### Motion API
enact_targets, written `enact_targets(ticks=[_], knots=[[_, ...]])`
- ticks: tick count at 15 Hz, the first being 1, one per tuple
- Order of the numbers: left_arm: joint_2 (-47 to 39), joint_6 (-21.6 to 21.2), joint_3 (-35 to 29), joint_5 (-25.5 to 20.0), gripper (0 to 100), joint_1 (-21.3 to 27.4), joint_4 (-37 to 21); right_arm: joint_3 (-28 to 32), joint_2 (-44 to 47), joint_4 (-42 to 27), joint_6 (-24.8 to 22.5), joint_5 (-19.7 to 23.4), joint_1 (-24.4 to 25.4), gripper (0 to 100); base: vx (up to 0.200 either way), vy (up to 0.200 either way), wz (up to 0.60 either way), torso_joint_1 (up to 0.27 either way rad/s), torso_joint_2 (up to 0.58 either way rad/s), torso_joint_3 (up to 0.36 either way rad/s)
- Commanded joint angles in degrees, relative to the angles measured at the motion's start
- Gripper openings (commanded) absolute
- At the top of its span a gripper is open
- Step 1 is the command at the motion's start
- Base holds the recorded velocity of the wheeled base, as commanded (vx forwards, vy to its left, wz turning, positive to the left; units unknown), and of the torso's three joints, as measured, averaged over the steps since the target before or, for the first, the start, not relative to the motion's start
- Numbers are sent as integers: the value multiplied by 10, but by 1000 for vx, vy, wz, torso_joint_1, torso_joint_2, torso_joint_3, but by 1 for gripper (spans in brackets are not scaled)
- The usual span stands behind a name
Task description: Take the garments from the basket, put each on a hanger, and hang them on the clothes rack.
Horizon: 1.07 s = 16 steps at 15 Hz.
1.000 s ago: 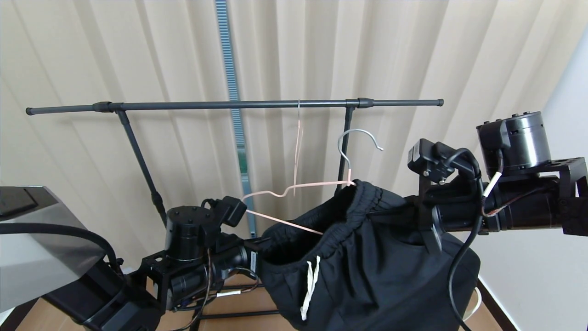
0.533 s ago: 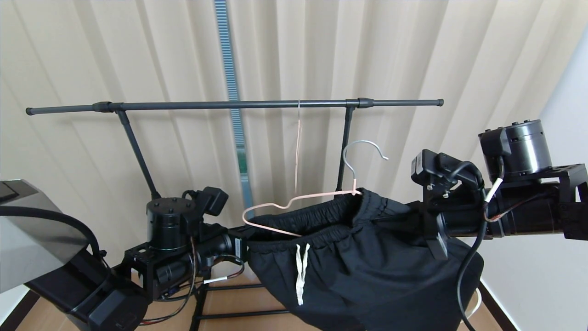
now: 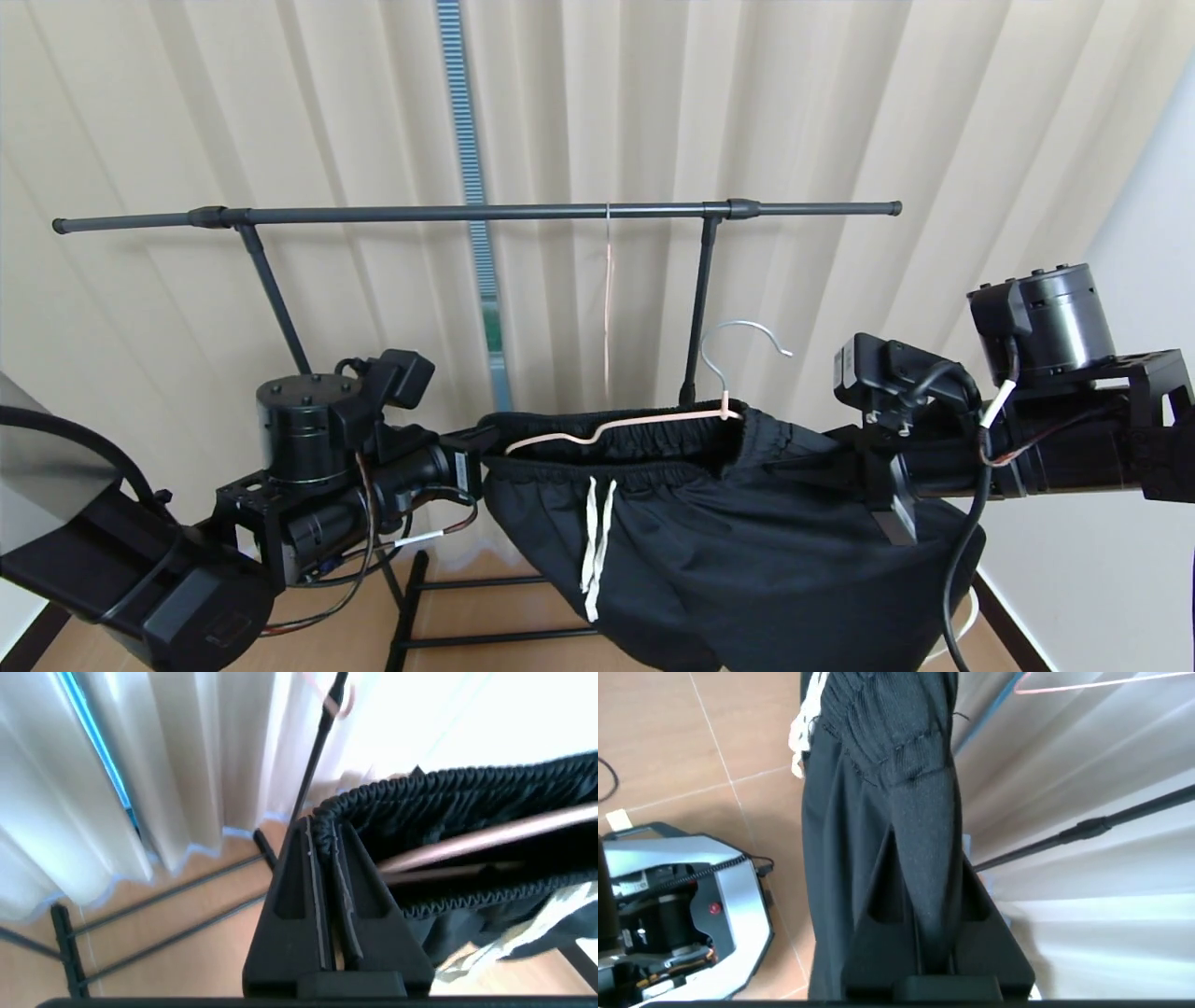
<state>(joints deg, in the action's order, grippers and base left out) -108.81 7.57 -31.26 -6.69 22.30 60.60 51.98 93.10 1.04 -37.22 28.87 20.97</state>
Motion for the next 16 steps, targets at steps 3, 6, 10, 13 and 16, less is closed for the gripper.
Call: enact_targets(ticks=[3, 6, 10, 13, 16], knots=[[31, -1, -35, 0, 0, -1, -47, -5, 9, 0, -6, -14, 1, 0, 0, 0, 0, 0, 0, 0], [89, -16, -111, 0, 0, -1, -176, 0, 32, 1, -8, -58, 5, 0, 0, 0, 0, 0, 0, 0], [138, -31, -181, 2, 0, 20, -304, 6, 49, 5, -8, -98, 12, 0, 0, 0, 0, 0, 0, 0], [147, -55, -204, 31, 0, 51, -354, 14, 60, 5, -8, -126, 22, 0, 0, 0, 0, 0, 0, 0], [148, -71, -207, 53, 0, 91, -384, 30, 69, 6, 25, -134, 29, 0, 0, 0, 0, 0, 0, 0]])
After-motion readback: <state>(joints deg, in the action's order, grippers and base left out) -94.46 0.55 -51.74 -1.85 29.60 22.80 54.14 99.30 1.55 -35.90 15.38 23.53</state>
